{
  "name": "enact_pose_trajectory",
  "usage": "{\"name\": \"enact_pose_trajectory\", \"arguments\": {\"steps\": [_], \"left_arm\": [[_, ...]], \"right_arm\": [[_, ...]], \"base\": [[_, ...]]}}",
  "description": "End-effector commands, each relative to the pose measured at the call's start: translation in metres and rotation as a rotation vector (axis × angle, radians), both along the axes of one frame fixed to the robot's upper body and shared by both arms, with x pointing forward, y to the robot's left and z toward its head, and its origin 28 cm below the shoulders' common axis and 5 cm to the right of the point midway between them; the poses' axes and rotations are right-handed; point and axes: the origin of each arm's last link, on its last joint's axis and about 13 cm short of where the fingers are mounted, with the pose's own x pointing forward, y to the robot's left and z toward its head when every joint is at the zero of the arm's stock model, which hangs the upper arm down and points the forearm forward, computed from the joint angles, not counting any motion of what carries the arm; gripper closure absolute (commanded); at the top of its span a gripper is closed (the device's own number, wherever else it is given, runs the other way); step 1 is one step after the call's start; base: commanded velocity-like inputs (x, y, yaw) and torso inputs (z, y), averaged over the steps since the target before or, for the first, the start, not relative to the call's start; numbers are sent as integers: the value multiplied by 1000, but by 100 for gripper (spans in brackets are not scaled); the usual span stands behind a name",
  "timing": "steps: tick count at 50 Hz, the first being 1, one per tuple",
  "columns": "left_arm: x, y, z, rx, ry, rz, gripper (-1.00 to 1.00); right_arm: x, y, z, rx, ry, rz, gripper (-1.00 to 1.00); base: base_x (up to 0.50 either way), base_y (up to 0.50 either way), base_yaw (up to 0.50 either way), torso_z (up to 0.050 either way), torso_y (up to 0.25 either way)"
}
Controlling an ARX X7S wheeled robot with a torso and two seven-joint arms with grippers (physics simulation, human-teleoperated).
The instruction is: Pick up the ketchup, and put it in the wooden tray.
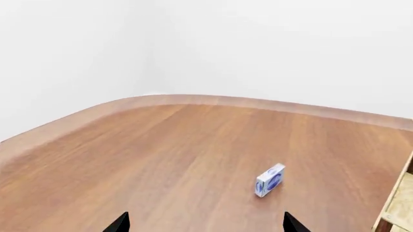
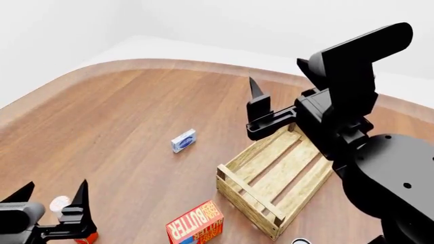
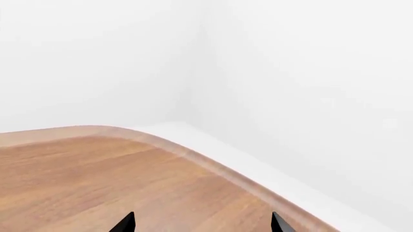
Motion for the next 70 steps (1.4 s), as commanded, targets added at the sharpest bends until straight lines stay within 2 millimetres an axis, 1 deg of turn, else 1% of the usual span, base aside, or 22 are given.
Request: {"name": "enact_pose_trajectory", "arguments": {"steps": [1, 15, 37, 43, 55, 65, 70], "left_arm": [[-2, -2, -11, -8, 42, 14, -100], [1, 0, -22, -4, 84, 59, -100], [8, -1, -34, -5, 147, 74, -100], [5, 0, -37, -17, 168, 80, -100], [6, 1, -40, -35, 198, 115, -100], [10, 4, -44, -47, 225, 169, -100], [9, 5, -45, -50, 228, 183, -100]], "right_arm": [[-3, 0, -2, 2, 7, -4, -100], [-4, 0, -3, 2, 14, -4, -100], [-1, 2, -5, 0, 23, -1, -100], [-2, 2, -6, 1, 25, -1, -100], [-8, 1, -5, 2, 26, -4, -100], [-7, 1, -5, 4, 25, -10, -100], [-7, 1, -5, 4, 25, -12, -100]], "base": [[0, 0, 0, 0, 0], [0, 0, 0, 0, 0], [0, 0, 0, 0, 0], [0, 0, 0, 0, 0], [0, 0, 0, 0, 0], [0, 0, 0, 0, 0], [0, 0, 0, 0, 0]]}}
